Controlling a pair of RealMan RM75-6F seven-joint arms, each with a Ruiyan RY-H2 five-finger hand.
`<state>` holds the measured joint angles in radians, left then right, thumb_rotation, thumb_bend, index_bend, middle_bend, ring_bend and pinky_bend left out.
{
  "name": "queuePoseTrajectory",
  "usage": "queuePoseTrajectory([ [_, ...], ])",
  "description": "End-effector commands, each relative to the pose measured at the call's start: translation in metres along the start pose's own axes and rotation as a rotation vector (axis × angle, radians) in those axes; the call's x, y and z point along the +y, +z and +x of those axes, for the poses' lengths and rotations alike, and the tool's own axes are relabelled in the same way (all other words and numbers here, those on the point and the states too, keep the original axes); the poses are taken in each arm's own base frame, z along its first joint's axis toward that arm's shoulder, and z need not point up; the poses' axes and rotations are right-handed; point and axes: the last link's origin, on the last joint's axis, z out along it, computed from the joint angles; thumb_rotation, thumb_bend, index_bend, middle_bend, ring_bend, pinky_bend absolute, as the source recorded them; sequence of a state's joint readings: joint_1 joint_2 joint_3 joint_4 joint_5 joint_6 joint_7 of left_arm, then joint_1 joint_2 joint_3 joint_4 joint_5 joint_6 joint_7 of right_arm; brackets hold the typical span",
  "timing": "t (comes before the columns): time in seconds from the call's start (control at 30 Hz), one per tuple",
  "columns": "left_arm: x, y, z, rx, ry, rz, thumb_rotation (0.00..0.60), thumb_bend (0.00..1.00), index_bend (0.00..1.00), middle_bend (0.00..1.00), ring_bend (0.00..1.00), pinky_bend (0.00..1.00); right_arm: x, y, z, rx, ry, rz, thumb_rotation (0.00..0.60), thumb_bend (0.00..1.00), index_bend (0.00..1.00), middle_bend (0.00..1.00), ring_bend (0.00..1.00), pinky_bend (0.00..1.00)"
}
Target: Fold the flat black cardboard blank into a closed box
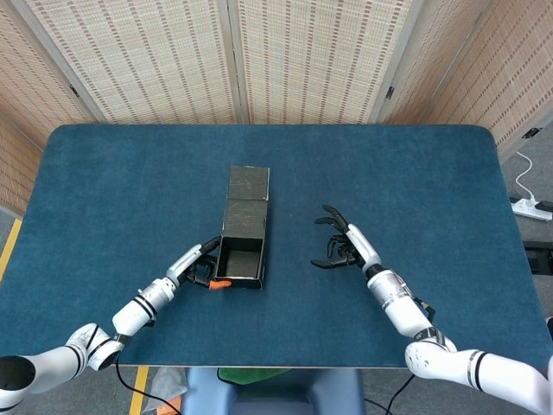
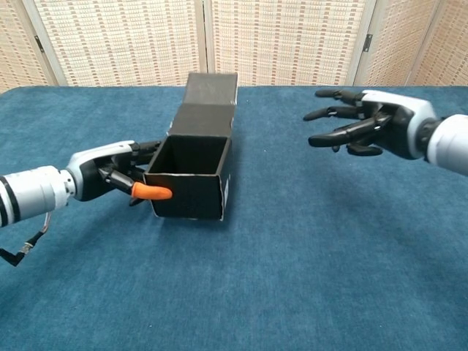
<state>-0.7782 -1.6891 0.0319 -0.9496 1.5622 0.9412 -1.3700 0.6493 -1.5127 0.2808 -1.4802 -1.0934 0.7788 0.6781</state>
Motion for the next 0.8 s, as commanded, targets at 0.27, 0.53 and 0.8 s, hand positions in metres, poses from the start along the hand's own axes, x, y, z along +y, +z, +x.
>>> queuePoseTrajectory([
  [0.27,0.034,-0.026,0.003,-0.006,0.017,-0.109,0.6,0.24,0.55,0.57,0.68,0.78,-0.053,0.085,-0.045,-0.028,0.072,0.004,0.6,0.0,0.0,0.17,0.62,1.0],
  [0.53,0.045,-0.022,-0.005,-0.024,0.065,-0.11,0.6,0.24,0.54,0.57,0.68,0.78,-0.101,0.112,-0.063,-0.022,0.224,0.054,0.6,0.0,0.0,0.17,0.63,1.0],
  [0.8,0.035,-0.013,-0.006,-0.01,0.08,-0.035,0.6,0.24,0.54,0.57,0.68,0.78,-0.134,0.098,-0.071,-0.133,0.26,0.107,0.6,0.0,0.03,0.19,0.65,1.0],
])
